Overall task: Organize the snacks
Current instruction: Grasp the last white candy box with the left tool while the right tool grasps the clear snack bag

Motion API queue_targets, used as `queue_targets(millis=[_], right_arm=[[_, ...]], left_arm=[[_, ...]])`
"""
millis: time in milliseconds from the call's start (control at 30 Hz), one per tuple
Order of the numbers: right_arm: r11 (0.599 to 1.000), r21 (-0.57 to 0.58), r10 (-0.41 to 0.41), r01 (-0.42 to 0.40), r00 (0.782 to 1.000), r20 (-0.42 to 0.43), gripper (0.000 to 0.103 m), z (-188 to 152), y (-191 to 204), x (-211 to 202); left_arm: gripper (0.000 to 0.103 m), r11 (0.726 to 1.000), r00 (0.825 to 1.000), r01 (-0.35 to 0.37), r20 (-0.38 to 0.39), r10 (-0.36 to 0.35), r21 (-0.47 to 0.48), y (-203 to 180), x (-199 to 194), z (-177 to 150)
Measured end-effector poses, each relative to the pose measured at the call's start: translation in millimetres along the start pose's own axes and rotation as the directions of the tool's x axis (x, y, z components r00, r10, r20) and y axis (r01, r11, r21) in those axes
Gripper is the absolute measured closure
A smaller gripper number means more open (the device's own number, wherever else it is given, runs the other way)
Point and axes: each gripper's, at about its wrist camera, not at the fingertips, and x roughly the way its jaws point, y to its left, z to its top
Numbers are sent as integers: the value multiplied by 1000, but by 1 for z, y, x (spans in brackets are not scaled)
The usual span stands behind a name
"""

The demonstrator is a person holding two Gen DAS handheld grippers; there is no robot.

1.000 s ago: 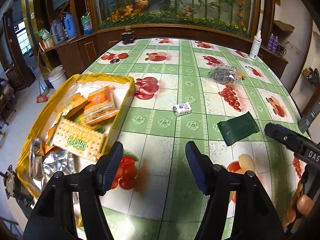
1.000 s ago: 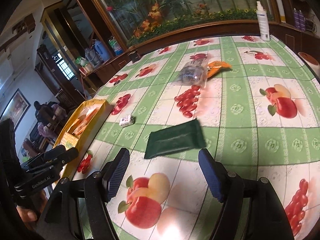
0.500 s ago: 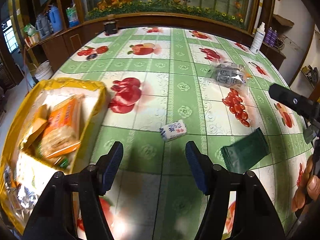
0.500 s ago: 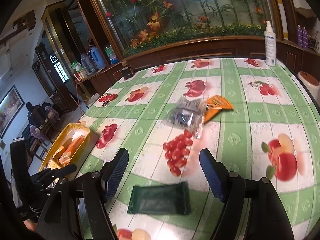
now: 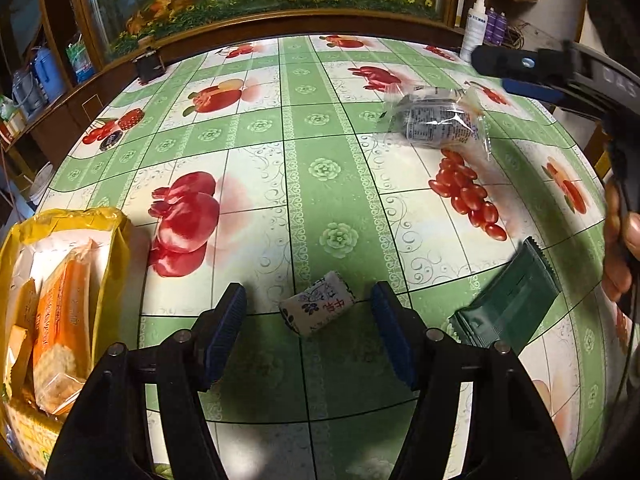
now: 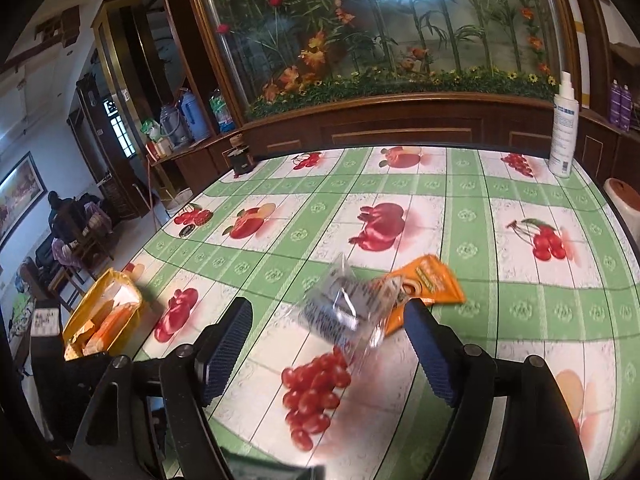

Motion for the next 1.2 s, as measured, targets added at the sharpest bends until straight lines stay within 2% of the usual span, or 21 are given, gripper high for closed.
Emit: queue_targets(millis=[67,100,133,167,233,300,367,433,500,533,600,633,667,700,900,967,1000,1033,1067,1200], right_arm=[[999,-48,17,-17,1000,-14,23,5,6,10],[997,-75,28,-30,999,-26,23,7,10,16],[993,-109,36,-41,999,-40,23,7,15,23],[989,-139,38,-46,998,-56,23,7,20,29],[979,-199,25,-45,994,-105,23,3,29,44],[963,-267,-55,24,992,-110,19,-4,38,53],[956,-289,-79,41,989,-123,17,-9,40,57],[954,-297,-89,34,981,-172,17,-13,39,67],[939,-340,-135,57,968,-212,17,-20,38,80],[933,-355,-146,58,963,-227,20,-25,38,85],[946,-322,-107,30,969,-224,23,-23,34,80],[956,-293,-79,9,971,-228,30,-22,32,78],[960,-279,-68,0,970,-234,41,-22,31,77],[961,-276,-68,0,969,-238,46,-22,31,77],[973,-230,-33,-24,970,-241,53,-20,31,70],[972,-232,-33,-20,975,-221,48,-15,34,68],[970,-243,-37,-18,975,-217,41,-14,36,68],[966,-259,-46,-12,976,-213,27,-11,39,70],[962,-272,-52,-6,977,-206,23,-9,42,73],[962,-268,-26,-41,970,-242,23,-1,51,93]], left_arm=[[41,1000,1000,20,11,-20,-14,1,0,-2],[51,1000,1000,19,21,-18,-6,0,-2,-3],[68,1000,999,29,28,-29,1,-1,-4,-4],[71,999,999,41,25,-41,2,-1,-5,-5],[71,999,999,43,21,-43,2,-2,-6,-6],[71,999,999,48,25,-48,3,-2,-8,-9],[71,998,998,59,22,-59,-1,-1,-9,-10],[71,997,997,73,19,-73,-7,-1,-11,-12],[71,997,997,75,18,-75,-11,0,-12,-13],[71,997,997,74,17,-74,-13,0,-12,-13],[71,997,997,73,18,-72,-20,1,-12,-14],[71,997,997,70,17,-70,-23,1,-12,-14],[71,997,998,67,14,-66,-27,0,-12,-13],[71,997,998,64,10,-64,-31,0,-12,-13],[71,993,996,90,-1,-90,-72,5,-16,-17],[71,992,996,92,-5,-93,-84,7,-17,-18],[71,992,996,93,-7,-94,-86,7,-18,-19],[71,992,996,93,-8,-94,-89,7,-19,-20],[71,991,996,93,-9,-94,-95,7,-20,-22],[71,987,995,92,-10,-95,-129,12,-24,-28]])
